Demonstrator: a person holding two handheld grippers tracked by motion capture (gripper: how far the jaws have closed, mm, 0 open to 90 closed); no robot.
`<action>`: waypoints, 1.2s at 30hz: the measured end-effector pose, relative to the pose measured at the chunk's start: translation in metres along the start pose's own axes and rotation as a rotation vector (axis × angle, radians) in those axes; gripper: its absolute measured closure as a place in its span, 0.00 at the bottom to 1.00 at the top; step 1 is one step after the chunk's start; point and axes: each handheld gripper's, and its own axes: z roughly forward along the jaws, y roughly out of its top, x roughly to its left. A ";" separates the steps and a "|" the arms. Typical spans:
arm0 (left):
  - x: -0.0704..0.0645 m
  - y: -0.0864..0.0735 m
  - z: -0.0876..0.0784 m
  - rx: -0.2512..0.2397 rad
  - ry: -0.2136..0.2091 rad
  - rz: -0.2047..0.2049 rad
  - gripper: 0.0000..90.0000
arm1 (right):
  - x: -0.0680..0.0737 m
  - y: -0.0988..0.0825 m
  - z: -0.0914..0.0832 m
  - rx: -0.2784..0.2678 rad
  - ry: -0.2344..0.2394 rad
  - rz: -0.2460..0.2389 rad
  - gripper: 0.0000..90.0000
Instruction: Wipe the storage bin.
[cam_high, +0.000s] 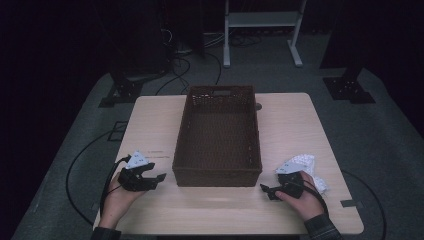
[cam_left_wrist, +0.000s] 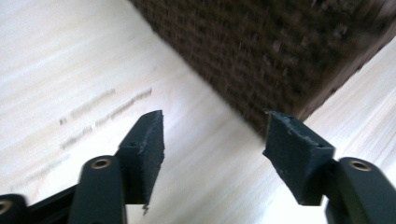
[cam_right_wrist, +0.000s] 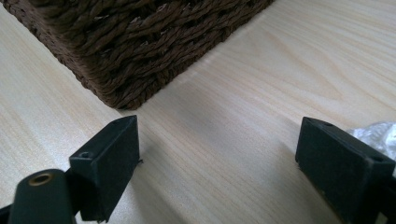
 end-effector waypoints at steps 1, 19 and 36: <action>0.000 -0.003 0.001 0.008 0.006 0.001 0.34 | 0.000 0.000 0.000 0.000 0.000 0.000 0.14; 0.004 -0.039 0.027 0.089 0.051 0.005 0.01 | 0.000 0.000 0.000 0.001 -0.002 0.005 0.14; 0.011 -0.048 0.031 0.067 0.020 -0.032 0.00 | 0.000 0.000 0.000 0.001 -0.002 0.003 0.14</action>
